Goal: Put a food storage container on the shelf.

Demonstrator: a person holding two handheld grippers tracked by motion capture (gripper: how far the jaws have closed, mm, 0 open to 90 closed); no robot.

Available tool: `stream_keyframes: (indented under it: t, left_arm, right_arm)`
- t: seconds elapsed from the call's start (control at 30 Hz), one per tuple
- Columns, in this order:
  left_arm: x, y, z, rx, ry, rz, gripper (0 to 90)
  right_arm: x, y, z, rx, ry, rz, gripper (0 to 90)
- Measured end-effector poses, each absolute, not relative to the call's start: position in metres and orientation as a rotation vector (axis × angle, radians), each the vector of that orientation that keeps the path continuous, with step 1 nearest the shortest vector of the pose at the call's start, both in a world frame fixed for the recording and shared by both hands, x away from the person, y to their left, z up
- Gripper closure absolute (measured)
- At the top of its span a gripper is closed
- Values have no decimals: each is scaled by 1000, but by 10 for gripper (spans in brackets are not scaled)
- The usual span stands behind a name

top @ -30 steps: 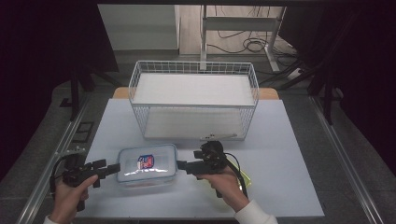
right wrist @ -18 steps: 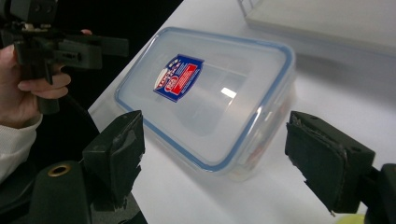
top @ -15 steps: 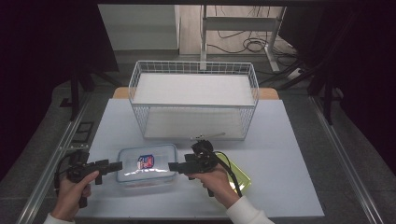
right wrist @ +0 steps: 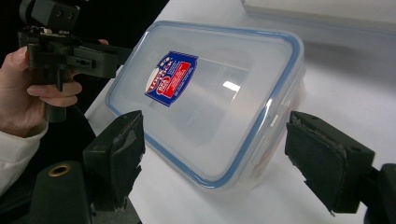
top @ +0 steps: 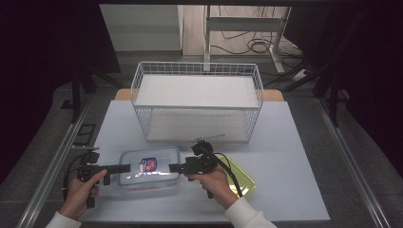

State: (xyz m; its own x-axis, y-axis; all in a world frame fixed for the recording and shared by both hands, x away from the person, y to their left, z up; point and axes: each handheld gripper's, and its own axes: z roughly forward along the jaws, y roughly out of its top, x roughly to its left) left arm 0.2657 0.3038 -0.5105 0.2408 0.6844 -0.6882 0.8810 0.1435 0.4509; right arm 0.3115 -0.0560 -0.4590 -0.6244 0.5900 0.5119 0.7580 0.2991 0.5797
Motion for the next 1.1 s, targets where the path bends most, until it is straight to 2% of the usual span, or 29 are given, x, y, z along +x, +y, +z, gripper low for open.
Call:
stream_keyframes:
  t: [0.2, 0.3, 0.4, 0.5, 0.9, 1.1]
  left_arm:
    - [269, 302, -516, 1620, 1509, -294, 66]
    - [271, 300, -523, 1599, 1500, -368, 76]
    - [270, 300, -526, 1615, 1513, -336, 115]
    - [270, 300, -526, 1612, 1500, -358, 155]
    - [269, 303, -525, 1586, 1500, -335, 212]
    - [268, 304, -524, 1582, 1498, -317, 243]
  right_arm:
    - [317, -52, -466, -1257, -2348, -1208, 203]
    - [320, -51, -467, -1272, -2340, -1196, 204]
    - [324, -51, -470, -1283, -2332, -1189, 204]
    - [328, -50, -474, -1311, -2329, -1162, 200]
    - [340, -45, -487, -1364, -2300, -1105, 200]
    - [344, -44, -493, -1378, -2271, -1077, 231]
